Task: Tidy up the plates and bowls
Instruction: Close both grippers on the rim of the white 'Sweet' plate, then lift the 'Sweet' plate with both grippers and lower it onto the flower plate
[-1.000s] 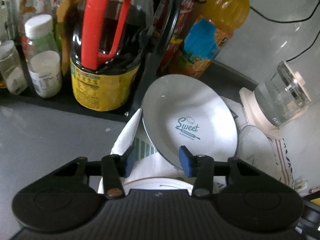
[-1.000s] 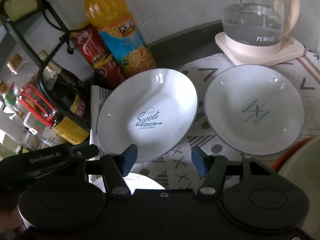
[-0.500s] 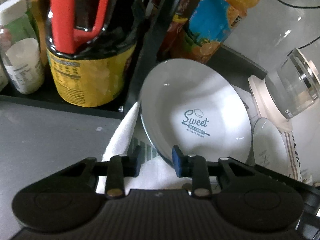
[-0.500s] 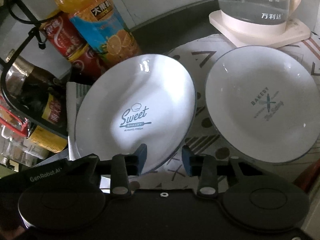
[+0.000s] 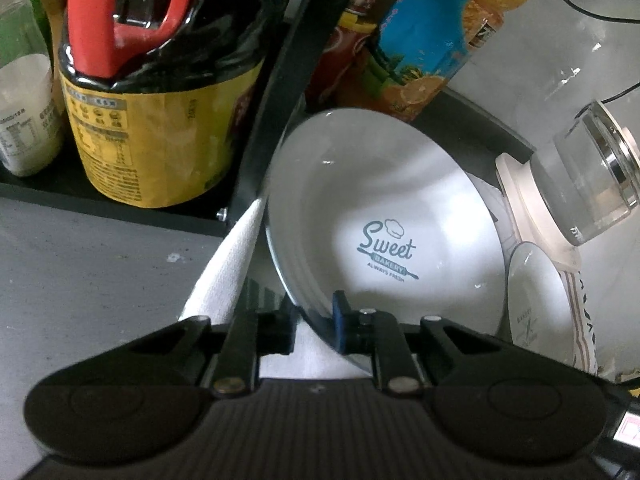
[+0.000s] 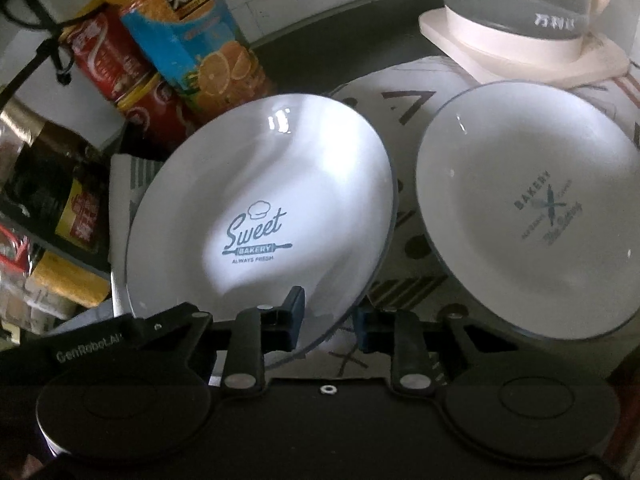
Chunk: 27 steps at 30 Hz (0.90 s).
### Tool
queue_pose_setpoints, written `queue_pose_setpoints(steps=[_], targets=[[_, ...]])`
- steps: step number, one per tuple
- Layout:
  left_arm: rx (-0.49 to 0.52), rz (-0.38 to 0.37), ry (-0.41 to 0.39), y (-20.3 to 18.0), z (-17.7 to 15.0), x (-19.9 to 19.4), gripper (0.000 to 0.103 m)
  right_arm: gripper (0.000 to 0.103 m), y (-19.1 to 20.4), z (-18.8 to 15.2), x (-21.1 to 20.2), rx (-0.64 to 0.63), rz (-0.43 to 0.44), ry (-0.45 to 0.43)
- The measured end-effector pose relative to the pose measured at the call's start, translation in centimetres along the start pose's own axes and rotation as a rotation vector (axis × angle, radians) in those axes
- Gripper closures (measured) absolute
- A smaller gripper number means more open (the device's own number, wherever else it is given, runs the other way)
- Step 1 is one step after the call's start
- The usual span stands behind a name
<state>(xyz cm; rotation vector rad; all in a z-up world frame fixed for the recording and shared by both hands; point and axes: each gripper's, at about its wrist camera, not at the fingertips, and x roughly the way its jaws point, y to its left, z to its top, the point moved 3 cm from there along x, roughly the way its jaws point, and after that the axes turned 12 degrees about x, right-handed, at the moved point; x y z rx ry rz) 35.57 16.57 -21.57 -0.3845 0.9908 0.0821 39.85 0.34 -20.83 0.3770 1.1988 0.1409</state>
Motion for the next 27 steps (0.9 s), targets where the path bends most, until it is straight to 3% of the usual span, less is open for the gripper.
queue_pose_setpoints(steps=[9,27], targets=[[0.004,-0.018,-0.043,0.4,-0.2,-0.7,0.088,0.086,0.5,-0.5,-1.9,-0.074,0.001,-0.097],[0.028,-0.015,-0.094,-0.2,-2.1,-2.9,0.087,0.086,0.1,-1.9,-6.1,-0.132,0.027,-0.161]])
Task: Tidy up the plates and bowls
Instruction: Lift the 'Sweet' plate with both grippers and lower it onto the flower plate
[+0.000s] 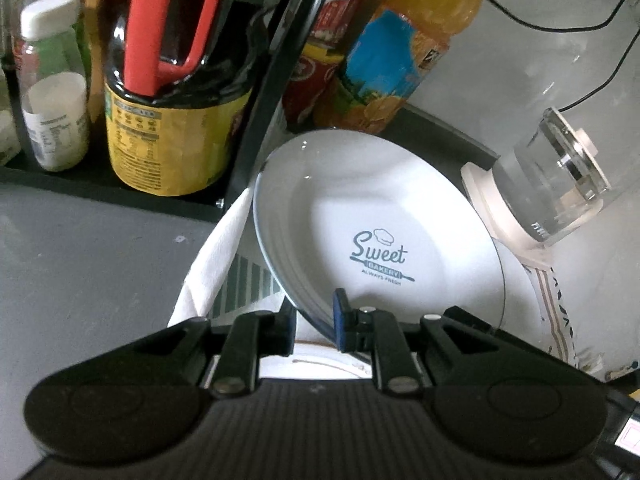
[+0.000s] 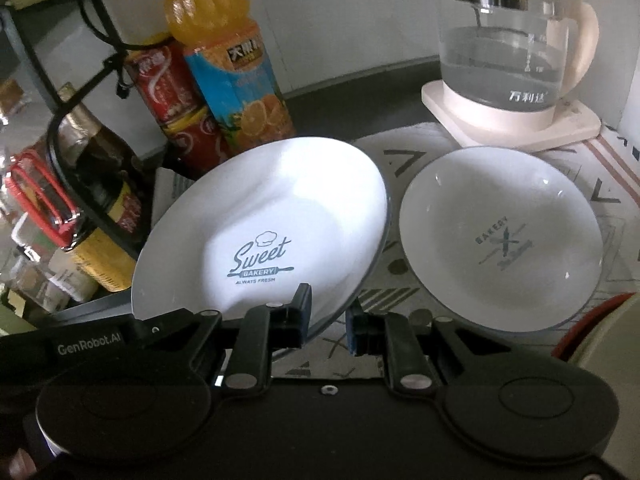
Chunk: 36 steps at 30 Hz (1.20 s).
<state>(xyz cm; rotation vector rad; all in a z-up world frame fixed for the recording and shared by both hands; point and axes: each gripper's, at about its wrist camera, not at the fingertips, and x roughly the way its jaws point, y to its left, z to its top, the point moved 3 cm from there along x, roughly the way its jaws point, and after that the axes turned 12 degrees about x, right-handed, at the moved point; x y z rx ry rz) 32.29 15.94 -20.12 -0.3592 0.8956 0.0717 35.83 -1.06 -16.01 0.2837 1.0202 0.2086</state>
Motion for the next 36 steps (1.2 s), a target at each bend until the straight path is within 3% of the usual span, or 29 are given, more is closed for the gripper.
queue_pose_setpoints(steps=[9,36], targets=[[-0.009,0.032,-0.014,0.1,-1.0,-0.9,0.087,0.086,-0.5,-1.2,-2.2,-0.022,0.038,0.010],[-0.126,0.124,-0.022,-1.3,-9.1,-8.1,0.086,0.086,-1.6,-6.4,-8.0,-0.149,0.105,0.077]])
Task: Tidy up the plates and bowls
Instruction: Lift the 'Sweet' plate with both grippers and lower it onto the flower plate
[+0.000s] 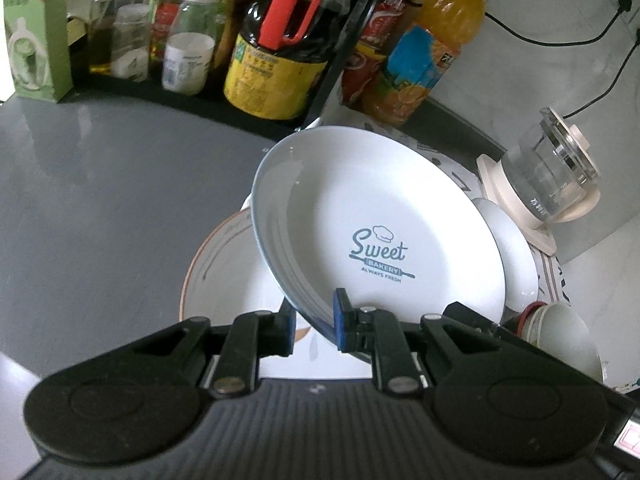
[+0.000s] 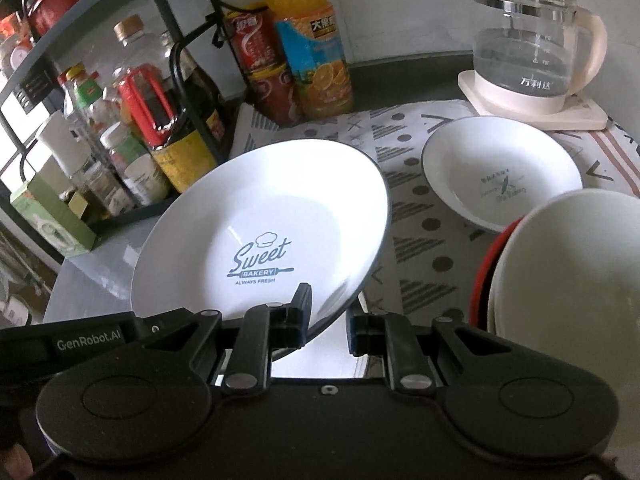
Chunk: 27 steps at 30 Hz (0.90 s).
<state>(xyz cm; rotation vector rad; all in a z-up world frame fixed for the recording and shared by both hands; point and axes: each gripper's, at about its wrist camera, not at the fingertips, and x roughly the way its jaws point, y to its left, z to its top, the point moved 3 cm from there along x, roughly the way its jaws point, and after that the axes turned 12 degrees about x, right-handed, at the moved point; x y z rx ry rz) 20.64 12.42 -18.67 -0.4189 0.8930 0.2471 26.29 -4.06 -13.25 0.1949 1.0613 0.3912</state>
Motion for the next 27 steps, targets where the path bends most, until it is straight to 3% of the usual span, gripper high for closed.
queue_pose_setpoints(steps=[27], targets=[[-0.051,0.038,0.043,0.9,-4.7,-1.8,0.086,0.086,-0.8,-3.5,-1.4,-0.026,-0.006,0.057]])
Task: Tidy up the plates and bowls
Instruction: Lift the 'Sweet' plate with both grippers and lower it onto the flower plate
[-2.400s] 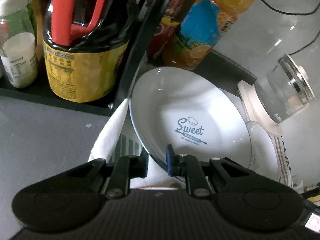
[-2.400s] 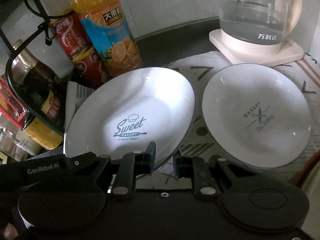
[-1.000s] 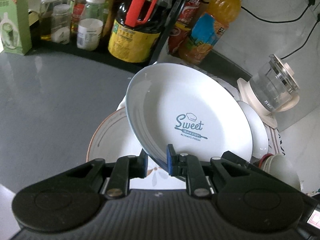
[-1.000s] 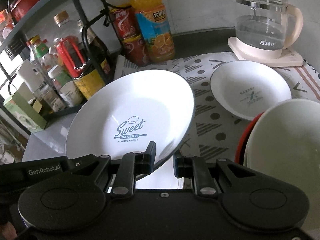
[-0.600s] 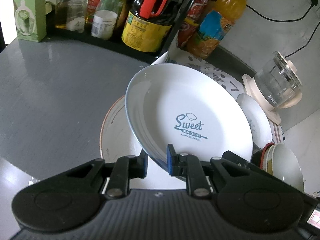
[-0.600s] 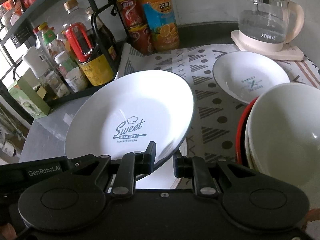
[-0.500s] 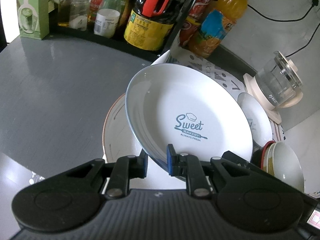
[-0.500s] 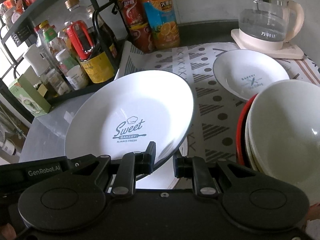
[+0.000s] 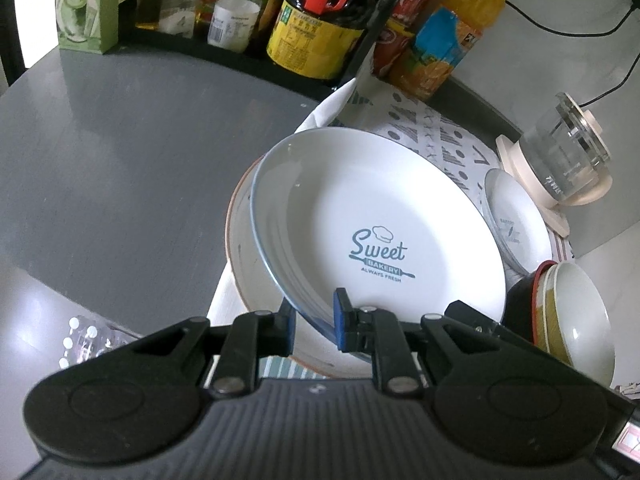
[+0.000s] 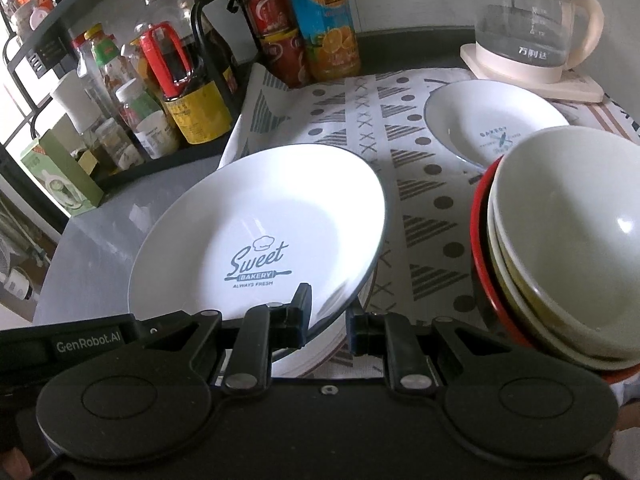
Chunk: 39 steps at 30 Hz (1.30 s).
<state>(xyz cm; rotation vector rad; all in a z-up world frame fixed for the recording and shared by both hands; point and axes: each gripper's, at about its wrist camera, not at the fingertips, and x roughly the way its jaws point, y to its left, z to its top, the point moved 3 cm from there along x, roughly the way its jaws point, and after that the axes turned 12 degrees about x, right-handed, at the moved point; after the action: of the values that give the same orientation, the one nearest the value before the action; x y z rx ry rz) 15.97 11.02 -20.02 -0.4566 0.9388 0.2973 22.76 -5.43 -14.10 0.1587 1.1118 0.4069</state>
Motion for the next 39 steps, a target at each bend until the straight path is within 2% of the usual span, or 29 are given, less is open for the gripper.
queue_pose_setpoints(steps=[20,27,33,39], targets=[[0.021,0.008,0.041,0.0,-0.6,0.2,0.085,0.086,0.0,-0.8,0.2,-0.012,-0.036,0.009],[0.029,-0.013,0.068,-0.2,-0.5,0.3,0.082,0.087,-0.1,-0.7,0.2,-0.005,-0.044,0.002],[0.033,0.035,0.074,0.3,-0.1,-0.1,0.081,0.088,0.0,-0.5,0.3,-0.011,-0.051,-0.007],[0.026,0.041,0.062,0.9,0.5,-0.5,0.081,0.089,-0.3,0.0,0.7,0.004,-0.062,-0.007]])
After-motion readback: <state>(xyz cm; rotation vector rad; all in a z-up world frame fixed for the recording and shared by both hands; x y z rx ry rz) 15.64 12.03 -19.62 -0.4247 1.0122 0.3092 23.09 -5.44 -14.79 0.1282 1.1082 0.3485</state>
